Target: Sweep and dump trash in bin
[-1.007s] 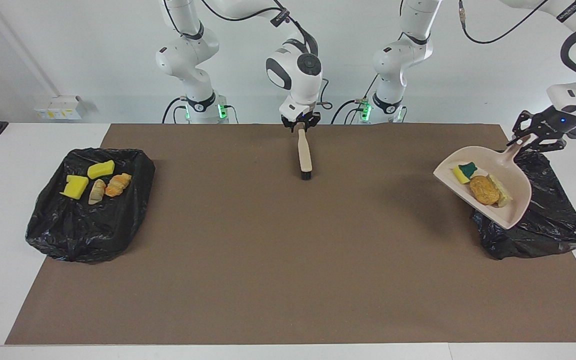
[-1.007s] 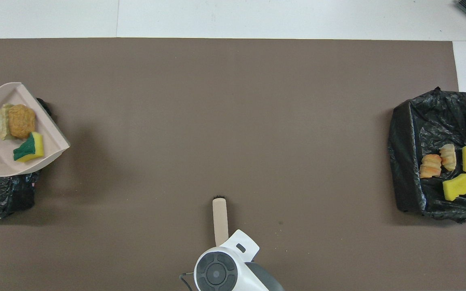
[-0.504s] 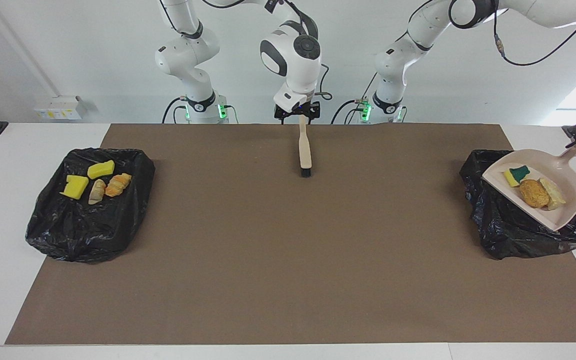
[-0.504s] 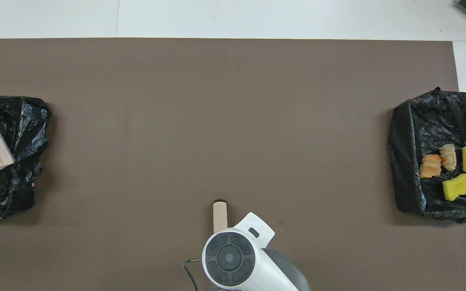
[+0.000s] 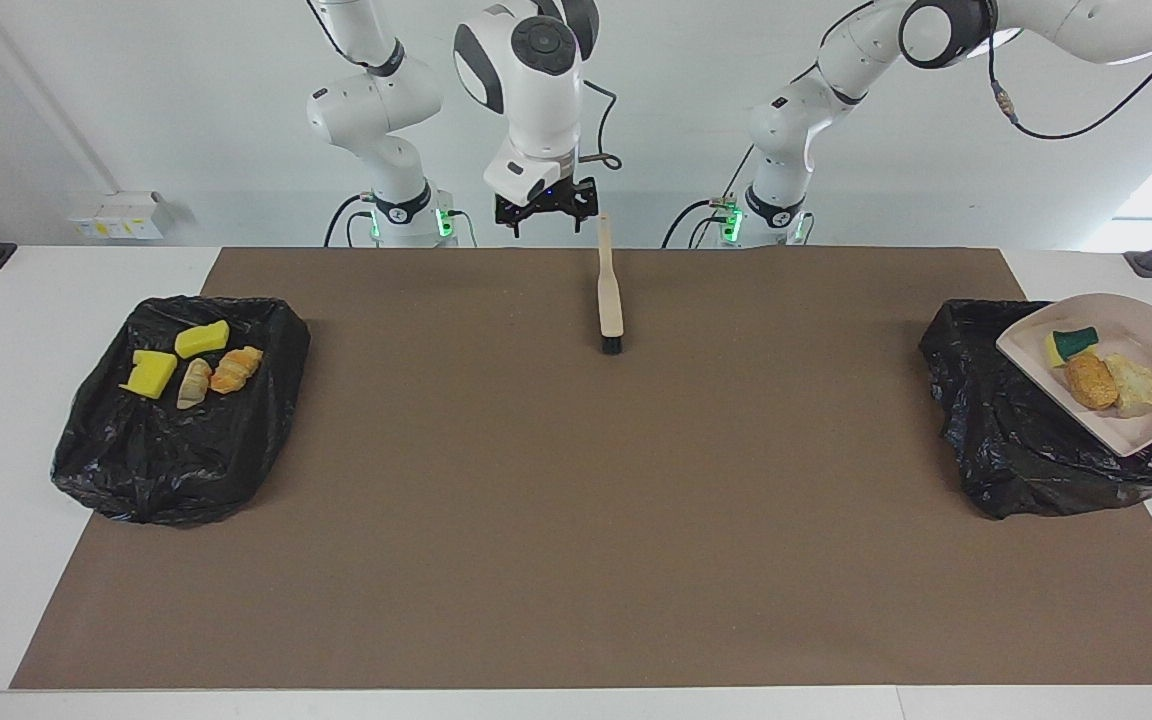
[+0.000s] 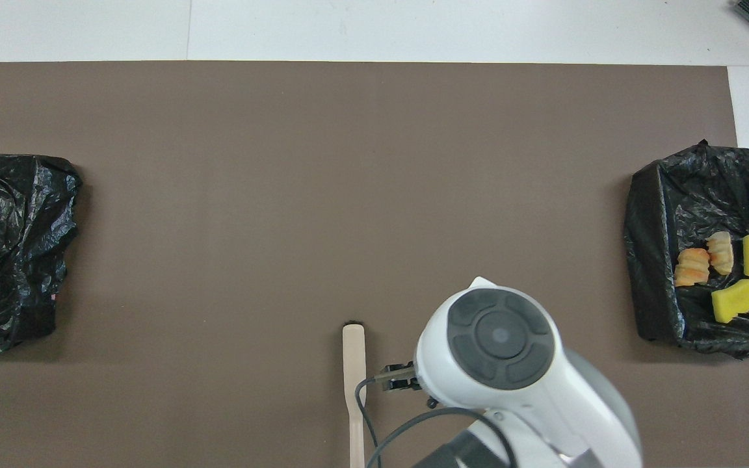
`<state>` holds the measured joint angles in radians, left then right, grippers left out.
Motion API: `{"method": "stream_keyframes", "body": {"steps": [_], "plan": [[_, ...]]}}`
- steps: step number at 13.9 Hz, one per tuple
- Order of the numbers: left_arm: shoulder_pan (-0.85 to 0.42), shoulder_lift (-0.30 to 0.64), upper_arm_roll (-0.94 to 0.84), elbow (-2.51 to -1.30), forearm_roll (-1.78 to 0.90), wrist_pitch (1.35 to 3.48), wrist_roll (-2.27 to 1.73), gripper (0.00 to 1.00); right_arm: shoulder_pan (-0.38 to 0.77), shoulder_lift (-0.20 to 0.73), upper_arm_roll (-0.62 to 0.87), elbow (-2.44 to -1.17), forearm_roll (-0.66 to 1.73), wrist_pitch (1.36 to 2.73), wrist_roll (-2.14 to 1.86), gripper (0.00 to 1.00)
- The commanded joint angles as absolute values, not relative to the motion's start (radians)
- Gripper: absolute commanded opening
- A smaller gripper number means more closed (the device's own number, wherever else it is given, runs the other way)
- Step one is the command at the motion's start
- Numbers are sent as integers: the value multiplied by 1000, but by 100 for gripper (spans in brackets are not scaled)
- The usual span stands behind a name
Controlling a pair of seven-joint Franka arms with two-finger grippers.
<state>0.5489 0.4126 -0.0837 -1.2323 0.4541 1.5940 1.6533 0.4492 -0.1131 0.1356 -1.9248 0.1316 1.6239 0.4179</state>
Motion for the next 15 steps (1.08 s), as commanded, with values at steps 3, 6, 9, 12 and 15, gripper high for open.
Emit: {"method": "stream_keyframes", "body": {"steps": [3,6,9,12,15], "plan": [[460,399,-74,-1223,646,1623,1667,0,263,-101,146,-1775,66,1522,140,100],[450,390,-75,-1239,713,1624,1716,0,149,-97,144,-1724,17,1511,-28,100],[442,387,-74,-1249,762,1658,1772,0,86,-86,144,-1692,-107,1505,-121,100],[396,373,-74,-1272,822,1667,1770,0,-4,-63,146,-1632,-95,1506,-121,100],[328,324,-75,-1371,964,1774,1717,0,-90,-63,146,-1621,-81,1526,-53,100]]}}
